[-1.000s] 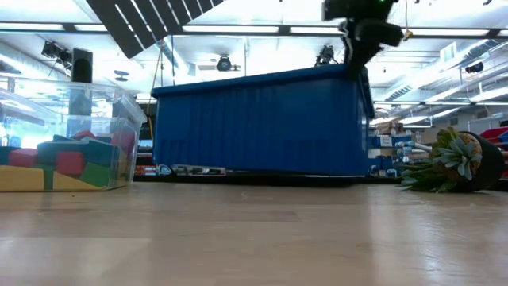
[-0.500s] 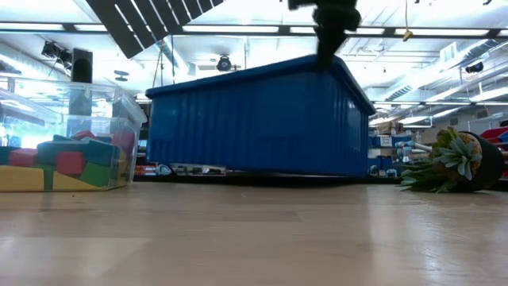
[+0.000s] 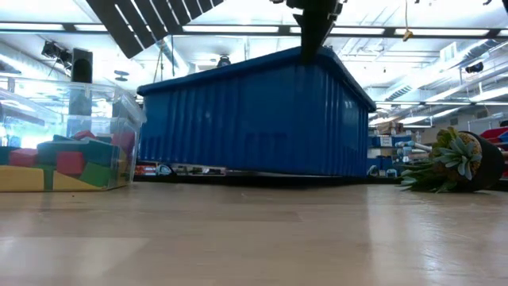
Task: Sort Items/Unsort Items
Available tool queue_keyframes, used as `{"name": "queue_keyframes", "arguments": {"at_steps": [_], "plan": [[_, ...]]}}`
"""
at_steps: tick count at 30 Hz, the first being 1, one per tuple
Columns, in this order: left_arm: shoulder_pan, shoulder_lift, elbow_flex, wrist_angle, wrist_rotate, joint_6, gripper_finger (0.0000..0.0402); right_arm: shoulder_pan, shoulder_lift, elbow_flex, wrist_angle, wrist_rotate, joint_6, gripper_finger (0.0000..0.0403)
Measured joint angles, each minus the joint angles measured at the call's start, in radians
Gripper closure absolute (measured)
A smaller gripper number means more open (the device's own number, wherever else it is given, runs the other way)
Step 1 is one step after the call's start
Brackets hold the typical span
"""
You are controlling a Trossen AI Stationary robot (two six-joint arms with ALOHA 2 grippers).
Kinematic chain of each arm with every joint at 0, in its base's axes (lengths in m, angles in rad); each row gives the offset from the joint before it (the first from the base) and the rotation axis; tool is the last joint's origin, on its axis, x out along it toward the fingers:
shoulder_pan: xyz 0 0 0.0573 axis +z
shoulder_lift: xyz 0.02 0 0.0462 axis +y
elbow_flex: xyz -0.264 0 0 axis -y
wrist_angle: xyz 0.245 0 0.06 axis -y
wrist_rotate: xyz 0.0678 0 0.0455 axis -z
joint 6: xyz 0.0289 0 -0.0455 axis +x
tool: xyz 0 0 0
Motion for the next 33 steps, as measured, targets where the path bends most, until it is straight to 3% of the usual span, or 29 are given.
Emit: {"name": "queue_keyframes", "arguments": {"at_steps": [7, 14, 19, 23, 28, 33], "plan": [[0.0, 0.0, 0.0, 0.005, 0.013, 0.0, 0.0387, 0.037, 0.017, -0.009, 0.105, -0.067, 0.004, 0.0301], [0.0, 0.0, 0.0, 0.003, 0.014, 0.0, 0.0387, 0.033, 0.016, -0.004, 0.211, -0.084, -0.158, 0.0176], [0.0, 0.0, 0.0, 0.003, 0.015, 0.0, 0.0387, 0.043, -0.015, 0.064, 0.165, -0.054, -0.258, 0.0128], [0.0, 0.0, 0.0, 0.001, 0.018, -0.006, 0.0387, 0.051, -0.07, 0.097, 0.14, -0.077, -0.343, 0.0123], [0.0, 0.0, 0.0, 0.001, 0.027, -0.005, 0.0387, 0.049, -0.162, 0.095, 0.049, -0.181, -0.364, 0.0135], [0.0, 0.0, 0.0, -0.001, 0.051, -0.005, 0.0387, 0.043, -0.257, 0.003, -0.053, -0.194, -0.389, 0.0151]]}}
